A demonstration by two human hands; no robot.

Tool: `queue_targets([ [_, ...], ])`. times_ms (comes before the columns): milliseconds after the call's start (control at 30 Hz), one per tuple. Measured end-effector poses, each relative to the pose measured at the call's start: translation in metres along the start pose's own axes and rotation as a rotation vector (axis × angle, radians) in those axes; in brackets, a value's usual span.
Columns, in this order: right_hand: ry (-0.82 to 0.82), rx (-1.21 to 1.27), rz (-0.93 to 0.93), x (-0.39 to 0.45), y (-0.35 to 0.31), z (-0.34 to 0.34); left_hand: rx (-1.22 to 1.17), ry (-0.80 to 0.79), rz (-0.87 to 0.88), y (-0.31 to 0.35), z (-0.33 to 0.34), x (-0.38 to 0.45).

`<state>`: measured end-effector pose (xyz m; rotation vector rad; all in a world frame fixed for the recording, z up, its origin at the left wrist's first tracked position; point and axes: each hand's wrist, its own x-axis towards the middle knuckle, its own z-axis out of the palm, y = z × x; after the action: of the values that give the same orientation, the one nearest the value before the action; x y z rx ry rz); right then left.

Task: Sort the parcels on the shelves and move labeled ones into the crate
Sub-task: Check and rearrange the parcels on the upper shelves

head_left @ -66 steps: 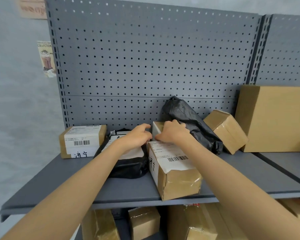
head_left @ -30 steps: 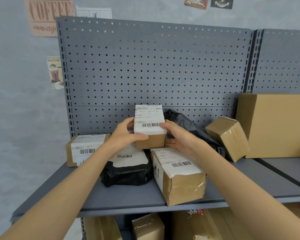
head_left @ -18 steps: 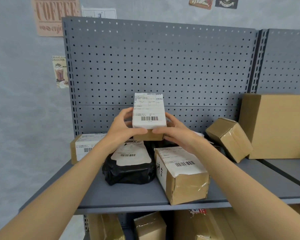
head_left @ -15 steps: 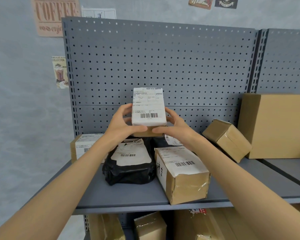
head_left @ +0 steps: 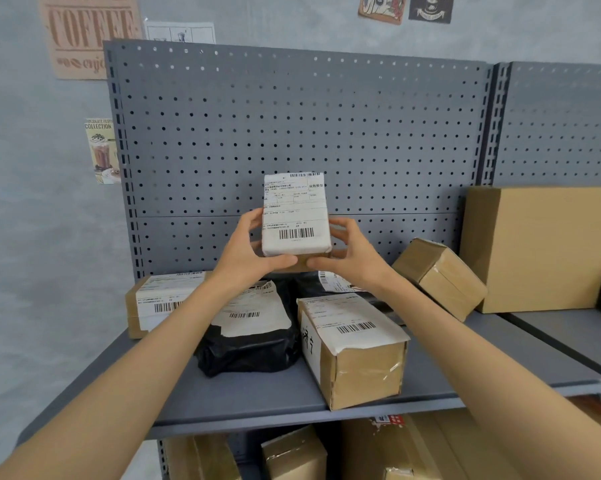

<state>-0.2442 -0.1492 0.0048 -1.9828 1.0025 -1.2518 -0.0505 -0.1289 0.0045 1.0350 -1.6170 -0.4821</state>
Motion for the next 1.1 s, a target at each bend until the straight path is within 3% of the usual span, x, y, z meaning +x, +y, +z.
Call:
queue_targets([
  [133,-0.022,0.016,0.111,-0.005,0.009,-0.005,-0.051,-0.059,-0.077,0.001,0.005,0.000],
  [300,-0.070,0.101,0.164,-0.010,0.012,-0.012,-0.254,-0.117,-0.308,0.004,0.012,-0.002],
  [500,-0.102,0.087,0.266,-0.011,0.021,-0.019,-0.440,-0.075,-0.497,0.001,0.022,0.002],
  [667,-0.092,-0.009,0.302,-0.009,0.029,-0.024,-0.476,-0.003,-0.536,-0.001,0.028,0.004],
  [933,-0.076,-0.494,0.345,-0.011,0.065,-0.040,-0.474,0.065,-0.547,-0.005,0.028,0.005],
  [1100,-0.185,-0.947,0.384,-0.020,0.083,-0.042,-0.464,0.051,-0.547,-0.009,0.031,0.005],
])
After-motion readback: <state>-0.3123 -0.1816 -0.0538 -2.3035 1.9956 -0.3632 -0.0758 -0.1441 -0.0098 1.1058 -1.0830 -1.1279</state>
